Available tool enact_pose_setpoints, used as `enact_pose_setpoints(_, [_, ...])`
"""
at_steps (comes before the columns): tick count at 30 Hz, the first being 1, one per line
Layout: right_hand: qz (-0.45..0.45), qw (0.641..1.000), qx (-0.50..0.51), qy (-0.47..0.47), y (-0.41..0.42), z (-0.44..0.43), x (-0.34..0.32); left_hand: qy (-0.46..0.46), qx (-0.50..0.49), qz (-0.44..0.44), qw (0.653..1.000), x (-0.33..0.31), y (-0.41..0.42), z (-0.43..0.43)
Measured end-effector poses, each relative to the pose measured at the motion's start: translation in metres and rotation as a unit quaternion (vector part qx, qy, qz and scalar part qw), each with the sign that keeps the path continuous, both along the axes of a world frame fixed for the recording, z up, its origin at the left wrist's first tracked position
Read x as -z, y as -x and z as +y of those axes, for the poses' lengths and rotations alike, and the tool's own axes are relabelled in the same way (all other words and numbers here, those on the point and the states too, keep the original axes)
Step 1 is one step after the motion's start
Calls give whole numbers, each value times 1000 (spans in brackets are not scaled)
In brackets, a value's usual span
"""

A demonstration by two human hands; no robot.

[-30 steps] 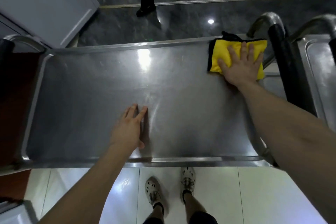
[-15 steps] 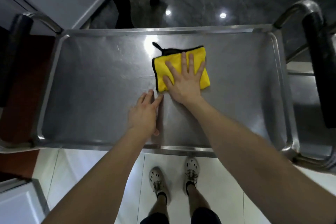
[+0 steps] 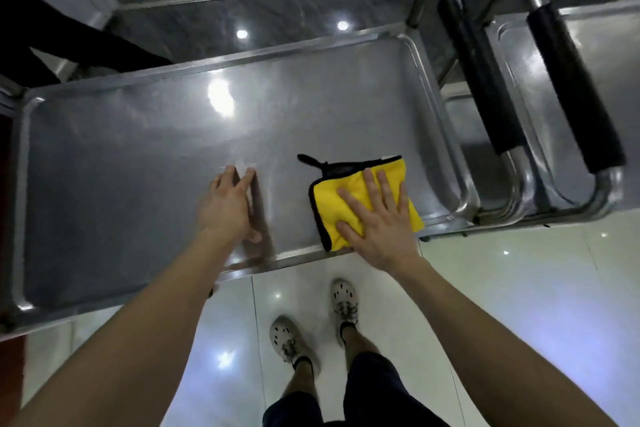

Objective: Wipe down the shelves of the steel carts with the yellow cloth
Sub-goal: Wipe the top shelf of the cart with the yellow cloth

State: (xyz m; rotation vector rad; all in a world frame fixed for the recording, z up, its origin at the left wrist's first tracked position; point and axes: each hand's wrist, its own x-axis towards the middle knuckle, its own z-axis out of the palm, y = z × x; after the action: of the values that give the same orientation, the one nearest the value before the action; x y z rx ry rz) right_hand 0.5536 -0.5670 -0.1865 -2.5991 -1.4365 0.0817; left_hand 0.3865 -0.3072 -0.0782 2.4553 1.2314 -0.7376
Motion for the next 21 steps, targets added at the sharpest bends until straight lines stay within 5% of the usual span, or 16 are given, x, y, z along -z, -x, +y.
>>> enact_pose_setpoints(5, [19, 993, 98, 57, -81, -9, -8, 16, -11, 3, 1000, 0, -3, 0])
enact_pose_setpoints(14, [86, 983, 131, 94, -234, 200, -29, -32, -5, 7, 999, 3, -2, 0])
enact_pose_setpoints(21, [69, 987, 125, 73, -235, 236, -21, -36, -2, 15, 999, 4, -3, 2])
